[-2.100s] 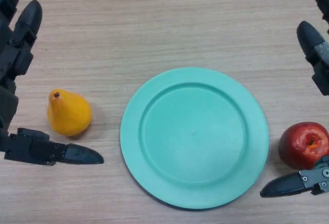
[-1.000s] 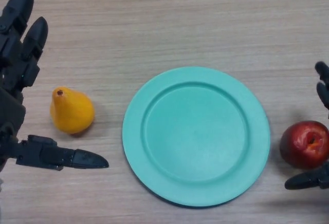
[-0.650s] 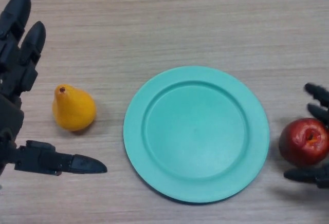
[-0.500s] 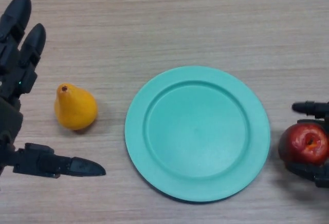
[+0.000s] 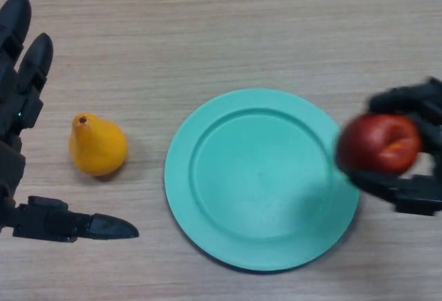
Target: Pick up the red apple and place it on the plate
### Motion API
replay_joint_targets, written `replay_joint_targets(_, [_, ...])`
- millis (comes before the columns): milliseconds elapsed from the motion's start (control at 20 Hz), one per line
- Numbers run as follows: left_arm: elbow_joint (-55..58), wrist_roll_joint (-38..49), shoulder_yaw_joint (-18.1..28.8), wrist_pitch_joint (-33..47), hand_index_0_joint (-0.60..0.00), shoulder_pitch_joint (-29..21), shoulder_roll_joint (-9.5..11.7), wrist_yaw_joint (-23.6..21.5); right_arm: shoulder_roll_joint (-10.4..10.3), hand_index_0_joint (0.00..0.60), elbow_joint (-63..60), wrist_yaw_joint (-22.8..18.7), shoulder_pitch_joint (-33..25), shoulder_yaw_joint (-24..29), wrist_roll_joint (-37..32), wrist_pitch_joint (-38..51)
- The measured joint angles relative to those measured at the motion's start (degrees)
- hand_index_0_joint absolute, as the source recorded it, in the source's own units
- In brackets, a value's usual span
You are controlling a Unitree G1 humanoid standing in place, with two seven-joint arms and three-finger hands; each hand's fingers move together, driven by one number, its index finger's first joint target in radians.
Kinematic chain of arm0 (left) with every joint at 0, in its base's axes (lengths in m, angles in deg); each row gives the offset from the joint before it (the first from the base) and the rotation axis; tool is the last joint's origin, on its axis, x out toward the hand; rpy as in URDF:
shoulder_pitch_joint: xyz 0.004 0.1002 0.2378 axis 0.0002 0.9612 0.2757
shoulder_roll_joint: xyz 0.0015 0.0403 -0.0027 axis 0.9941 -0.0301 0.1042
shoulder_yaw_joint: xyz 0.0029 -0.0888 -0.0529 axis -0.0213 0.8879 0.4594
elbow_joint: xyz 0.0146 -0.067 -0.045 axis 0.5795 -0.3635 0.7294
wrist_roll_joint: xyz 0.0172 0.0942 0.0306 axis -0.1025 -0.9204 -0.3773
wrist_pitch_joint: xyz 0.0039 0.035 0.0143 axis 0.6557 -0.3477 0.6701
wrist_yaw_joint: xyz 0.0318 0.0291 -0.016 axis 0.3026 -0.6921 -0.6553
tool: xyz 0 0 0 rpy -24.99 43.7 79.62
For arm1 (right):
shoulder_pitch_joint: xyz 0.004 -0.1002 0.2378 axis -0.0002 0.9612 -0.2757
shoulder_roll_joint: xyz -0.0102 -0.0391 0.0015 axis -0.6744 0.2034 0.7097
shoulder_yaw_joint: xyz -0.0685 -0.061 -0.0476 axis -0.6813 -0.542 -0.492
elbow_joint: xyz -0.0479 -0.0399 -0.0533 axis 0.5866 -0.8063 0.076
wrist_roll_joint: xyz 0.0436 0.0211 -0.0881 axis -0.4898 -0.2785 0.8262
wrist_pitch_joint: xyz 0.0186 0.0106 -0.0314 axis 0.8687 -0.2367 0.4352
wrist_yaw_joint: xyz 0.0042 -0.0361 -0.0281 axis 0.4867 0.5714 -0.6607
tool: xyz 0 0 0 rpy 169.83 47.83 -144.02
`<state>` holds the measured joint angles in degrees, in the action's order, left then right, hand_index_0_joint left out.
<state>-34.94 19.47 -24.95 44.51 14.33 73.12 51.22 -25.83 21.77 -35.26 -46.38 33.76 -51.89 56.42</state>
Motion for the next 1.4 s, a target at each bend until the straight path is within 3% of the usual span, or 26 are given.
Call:
replay_joint_targets(150, [0.00,0.20,0.00,0.02,0.000,0.05,0.00,0.06,-1.70,0.600,0.16,-1.84,-1.40,-10.94,9.28,-0.14])
replay_joint_targets(250, [0.01,0.46,0.06,0.01,0.000,-0.11,0.02,0.21,-1.99,0.600,-2.34,-6.16,-2.08,-16.16,10.08,0.51])
replay_joint_targets(350, [0.06,0.51,0.20,0.00,0.000,-0.35,0.29,0.63,-1.98,0.600,-8.53,-10.64,-2.18,-20.69,12.41,3.26])
replay_joint_targets(450, [0.26,0.77,0.30,0.00,0.000,-0.25,0.29,1.06,-1.97,0.600,-15.38,-13.92,-2.85,-24.20,22.12,4.74])
replay_joint_targets(550, [0.31,0.78,0.50,0.00,0.000,0.16,0.26,1.29,-1.93,0.600,-18.53,-16.12,-3.90,-25.23,22.81,4.79])
replay_joint_targets(600, [0.31,0.84,0.52,0.00,0.000,0.18,0.26,1.29,-1.86,0.500,-18.94,-16.92,-4.36,-25.54,23.46,4.79])
replay_joint_targets(750, [0.61,0.93,1.21,-0.02,0.000,0.17,0.26,1.32,-1.87,0.100,-18.91,-17.20,-5.20,-25.69,23.46,4.88])
replay_joint_targets(800, [0.86,0.93,1.64,-0.10,0.000,0.00,0.27,1.31,-1.85,0.003,-18.49,-17.20,-5.44,-25.79,23.39,4.64])
replay_joint_targets(1000, [1.85,0.90,1.69,-0.51,0.000,-1.42,0.93,1.32,-1.86,0.000,-6.45,-16.33,-8.41,-25.31,22.11,1.09])
replay_joint_targets(1050, [1.87,0.90,1.71,-1.07,0.000,-2.19,2.00,1.32,-1.90,0.000,-1.42,-12.55,-9.00,-22.85,22.01,-1.52])
replay_joint_targets(1250, [1.15,0.88,1.49,-1.41,0.000,-3.71,2.08,1.35,-2.00,0.000,14.15,-3.92,-8.44,-8.15,13.40,-6.47])
replay_joint_targets(1400, [-0.59,0.85,1.57,-1.44,0.000,-4.76,3.22,1.34,-1.50,0.000,19.67,-2.27,-1.92,-3.52,8.65,-6.90])
